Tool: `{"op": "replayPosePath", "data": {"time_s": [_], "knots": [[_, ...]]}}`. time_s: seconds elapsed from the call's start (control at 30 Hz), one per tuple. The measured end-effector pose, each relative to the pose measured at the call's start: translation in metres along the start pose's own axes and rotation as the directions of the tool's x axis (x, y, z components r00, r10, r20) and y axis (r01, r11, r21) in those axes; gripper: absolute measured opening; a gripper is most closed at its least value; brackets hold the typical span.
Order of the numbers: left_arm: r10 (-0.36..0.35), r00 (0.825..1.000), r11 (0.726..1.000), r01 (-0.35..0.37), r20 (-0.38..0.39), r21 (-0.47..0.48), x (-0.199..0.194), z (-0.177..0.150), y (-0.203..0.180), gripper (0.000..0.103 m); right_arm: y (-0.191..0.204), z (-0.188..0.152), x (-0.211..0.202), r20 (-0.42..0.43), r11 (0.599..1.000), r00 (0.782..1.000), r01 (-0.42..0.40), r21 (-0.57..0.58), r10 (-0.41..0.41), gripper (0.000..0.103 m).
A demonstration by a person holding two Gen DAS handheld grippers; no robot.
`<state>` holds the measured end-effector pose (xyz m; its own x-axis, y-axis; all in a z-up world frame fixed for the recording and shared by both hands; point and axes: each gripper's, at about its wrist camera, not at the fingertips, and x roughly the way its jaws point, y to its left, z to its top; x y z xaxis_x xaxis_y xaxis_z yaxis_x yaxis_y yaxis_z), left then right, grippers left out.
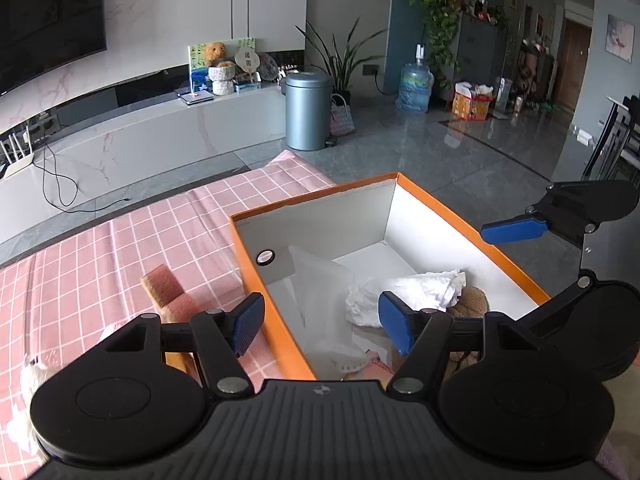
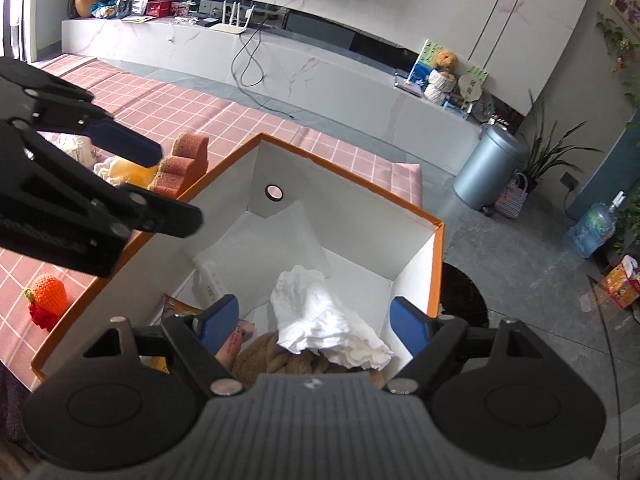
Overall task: Organize soft objects
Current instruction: 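Open both tools to drop the bag and tissue into the box, withdraw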
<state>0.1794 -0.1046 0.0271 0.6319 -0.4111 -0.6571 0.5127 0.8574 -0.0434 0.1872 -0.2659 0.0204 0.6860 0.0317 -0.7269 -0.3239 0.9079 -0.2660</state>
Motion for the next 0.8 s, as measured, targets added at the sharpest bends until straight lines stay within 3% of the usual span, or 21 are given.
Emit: {"op": "replayPosePath", "data": {"time_s": [0.3,0.6,0.8], "knots": [[-0.010,0.999,0.999,0.013,0.050,-0.052,-0.028,-0.018,0.007,0.077,0.020,-0.011,-0.032,0.076,0.997,0.996,0.034,0.064,-0.039,0.083],[0.006,0.993,0.995,0.006,0.119,-0.103,-0.063,-0.043,0.024,0.076,0.068,-0.017,-0.061,0.217,0.996,0.976,-0.016,0.091,-0.004,0.082],[0.056,0.990,0.987,-0.035,0.129,-0.157,-0.081,-0.068,0.046,0.075,0.098,-0.016,-0.065,0.256,0.993,0.966,-0.065,0.097,0.038,0.073]]}}
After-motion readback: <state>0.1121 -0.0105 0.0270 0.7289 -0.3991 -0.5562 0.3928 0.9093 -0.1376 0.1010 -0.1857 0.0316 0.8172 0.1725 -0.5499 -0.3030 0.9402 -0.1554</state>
